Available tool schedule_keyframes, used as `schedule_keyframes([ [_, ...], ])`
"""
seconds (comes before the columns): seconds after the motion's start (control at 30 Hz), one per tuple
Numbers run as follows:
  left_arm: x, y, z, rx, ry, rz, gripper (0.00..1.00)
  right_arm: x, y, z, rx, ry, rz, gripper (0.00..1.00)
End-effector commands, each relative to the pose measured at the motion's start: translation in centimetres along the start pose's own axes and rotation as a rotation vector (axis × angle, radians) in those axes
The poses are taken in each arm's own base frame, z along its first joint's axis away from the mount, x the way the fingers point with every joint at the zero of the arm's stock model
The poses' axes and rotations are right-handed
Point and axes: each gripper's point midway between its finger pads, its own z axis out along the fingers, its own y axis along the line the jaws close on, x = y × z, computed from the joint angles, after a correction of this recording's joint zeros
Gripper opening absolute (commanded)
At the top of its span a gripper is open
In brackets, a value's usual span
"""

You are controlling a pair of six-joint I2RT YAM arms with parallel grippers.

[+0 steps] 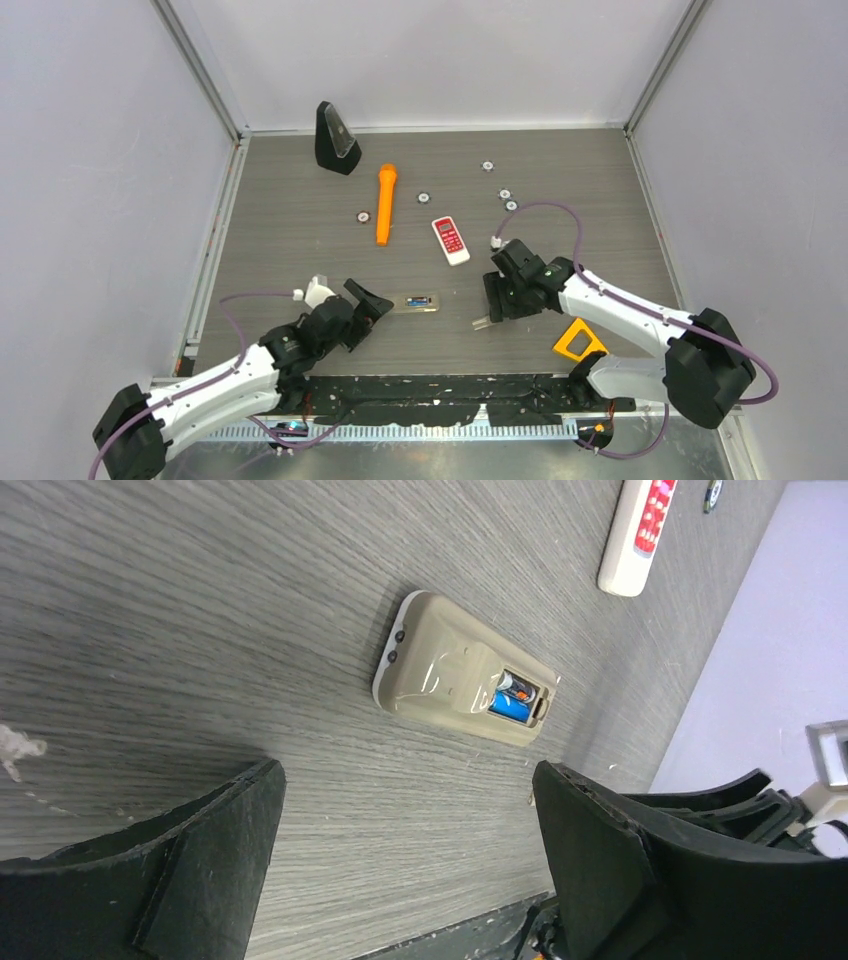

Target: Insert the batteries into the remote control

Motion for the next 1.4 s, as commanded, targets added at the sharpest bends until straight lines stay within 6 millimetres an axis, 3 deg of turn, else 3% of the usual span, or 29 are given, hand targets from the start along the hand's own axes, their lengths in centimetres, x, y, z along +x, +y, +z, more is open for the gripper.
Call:
schedule_keyframes([
  [0.0, -1.8, -0.2, -0.3, 0.043, -0.094, 0.115, 0.96, -2.7, 2.6, -1.5, -0.14, -0.032, -0.311, 0.62],
  [0.1, -3.1, -1.2, -1.4, 0.06, -0.142, 0.161, 0.96, -3.8, 5.7, -2.6, -0.301, -0.034, -0.469, 0.63],
  [0.23, -5.2, -2.8, -3.1, 0.088, -0.227, 0.244, 0.97, -5.5, 6.6, -3.2, -0.288, -0.057, -0.687, 0.61],
  [0.4, -7.2, -3.7, -4.7, 0.073, -0.257, 0.314, 0.99, -4.9, 3.8, -1.8, -0.198, -0.015, -1.052, 0.61],
  [0.53, -8.2, -4.3, -4.3, 0.11, -0.208, 0.259, 0.99, -2.9, 4.0, -1.4, -0.286, 0.005, -1.228, 0.62],
  [0.93, -9.3, -6.4, -2.9, 0.212, -0.1, 0.21, 0.97, -1.5, 3.7, 1.9, -0.282, 0.092, -1.431, 0.62],
  [1.03, -9.8, -6.3, -2.5, 0.212, -0.095, 0.201, 0.96, -1.2, 2.8, 3.3, -0.24, 0.127, -1.492, 0.6],
  [1.37, -10.6, -5.9, -1.8, 0.209, -0.081, 0.18, 0.95, -1.0, 2.8, 4.1, -0.246, 0.155, -1.513, 0.57],
])
